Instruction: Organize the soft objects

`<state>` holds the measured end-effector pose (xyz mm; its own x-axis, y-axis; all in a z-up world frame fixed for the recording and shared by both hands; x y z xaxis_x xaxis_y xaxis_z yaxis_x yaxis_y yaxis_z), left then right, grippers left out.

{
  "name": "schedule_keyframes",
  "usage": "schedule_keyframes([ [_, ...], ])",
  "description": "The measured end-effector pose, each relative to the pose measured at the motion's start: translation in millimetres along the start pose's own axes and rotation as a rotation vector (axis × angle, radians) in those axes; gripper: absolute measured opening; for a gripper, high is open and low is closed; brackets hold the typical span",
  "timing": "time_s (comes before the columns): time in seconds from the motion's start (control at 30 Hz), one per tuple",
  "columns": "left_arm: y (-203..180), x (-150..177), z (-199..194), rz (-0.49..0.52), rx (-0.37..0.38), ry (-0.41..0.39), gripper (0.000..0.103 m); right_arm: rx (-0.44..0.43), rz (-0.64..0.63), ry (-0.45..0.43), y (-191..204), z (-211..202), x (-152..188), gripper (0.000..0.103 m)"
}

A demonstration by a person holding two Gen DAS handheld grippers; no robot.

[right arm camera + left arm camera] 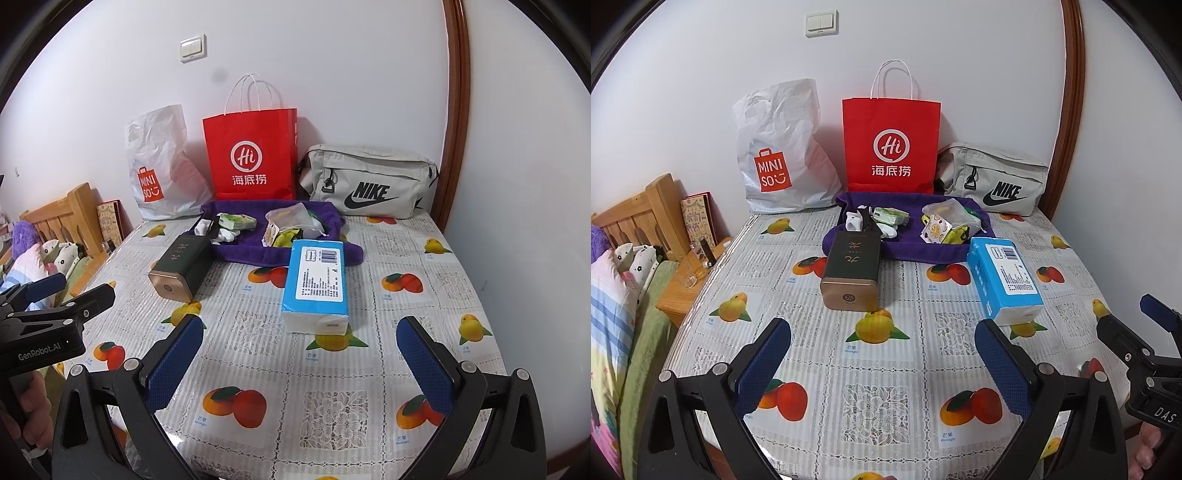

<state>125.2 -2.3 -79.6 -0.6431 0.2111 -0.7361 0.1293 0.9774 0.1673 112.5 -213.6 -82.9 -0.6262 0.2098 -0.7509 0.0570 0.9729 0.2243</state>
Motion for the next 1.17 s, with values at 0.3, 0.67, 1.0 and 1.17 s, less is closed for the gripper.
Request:
schedule_keyframes([
  [0.3,-0.3,1.0,-1.1,0.001,-0.002,-0.005,0.101,-0.001,0.004,-0.005,1.5,-3.1,-1.8,0.103],
  [0.67,-0.4,0.8,-1.1,0.001,-0.004,-0.005,0.101,-0.003,0.005,-0.006,2.1,-3.9,-3.6,0.103],
  [1.0,1.9,1.6,-1.5,-0.001,-0.008,0.000,0.101,-0.007,0.005,-0.004,5.2,-1.9,-3.2,0.103],
  [1.17,7.3,-2.1,0.9,0.004,-0.007,-0.010,0.101,-0.013,0.003,0.002,6.6,1.8,-1.6,0.103],
])
Point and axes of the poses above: each gripper's, at about its wrist camera, not at the fingertips, and z roughly the way its jaws point, y to its left, x to its underside, the point moved 10 cm from there along z, roughly the way its jaws point, and after that the axes turned 14 degrees about z, right-handed, at the moved point
